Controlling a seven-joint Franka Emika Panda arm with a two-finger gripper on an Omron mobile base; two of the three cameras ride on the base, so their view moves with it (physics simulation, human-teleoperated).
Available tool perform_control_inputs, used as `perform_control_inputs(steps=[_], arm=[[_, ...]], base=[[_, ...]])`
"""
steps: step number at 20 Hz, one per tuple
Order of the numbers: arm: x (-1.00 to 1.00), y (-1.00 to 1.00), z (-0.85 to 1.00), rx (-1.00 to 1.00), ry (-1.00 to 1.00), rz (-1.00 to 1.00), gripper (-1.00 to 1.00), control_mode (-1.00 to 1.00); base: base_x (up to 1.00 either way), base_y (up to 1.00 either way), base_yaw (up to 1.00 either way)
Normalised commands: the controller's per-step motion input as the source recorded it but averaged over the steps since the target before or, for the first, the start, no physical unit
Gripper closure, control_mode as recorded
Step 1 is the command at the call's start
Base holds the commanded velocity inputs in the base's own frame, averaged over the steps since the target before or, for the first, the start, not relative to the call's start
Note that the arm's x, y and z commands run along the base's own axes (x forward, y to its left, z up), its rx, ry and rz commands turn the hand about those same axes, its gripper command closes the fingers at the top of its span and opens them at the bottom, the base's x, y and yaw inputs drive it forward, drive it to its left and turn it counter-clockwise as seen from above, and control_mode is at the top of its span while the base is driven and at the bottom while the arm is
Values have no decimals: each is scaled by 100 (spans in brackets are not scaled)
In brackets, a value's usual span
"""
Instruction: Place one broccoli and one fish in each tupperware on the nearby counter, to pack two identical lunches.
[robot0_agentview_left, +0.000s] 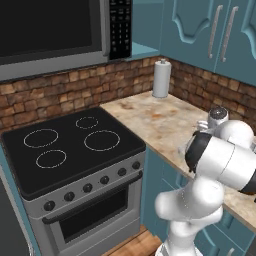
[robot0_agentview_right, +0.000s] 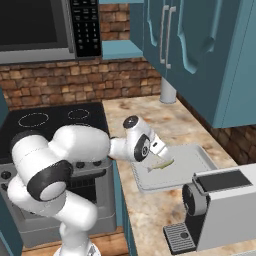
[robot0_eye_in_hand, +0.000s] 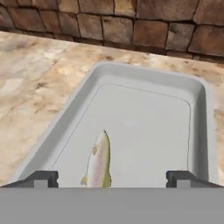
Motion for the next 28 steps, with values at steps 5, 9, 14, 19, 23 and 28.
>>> perform_control_inputs(steps=[5,9,14,19,23,28], arm=[[-64,93,79,-6,2,-1,-100,-100],[-65,66,100,14,22,0,-100,-100],[-49,42,100,31,38,0,-100,-100],[-45,64,96,27,27,2,-100,-100],[-65,100,41,8,10,11,-100,-100],[-100,88,11,0,0,28,-100,-100]], base=[[0,0,0],[0,0,0],[0,0,0],[0,0,0],[0,0,0],[0,0,0]])
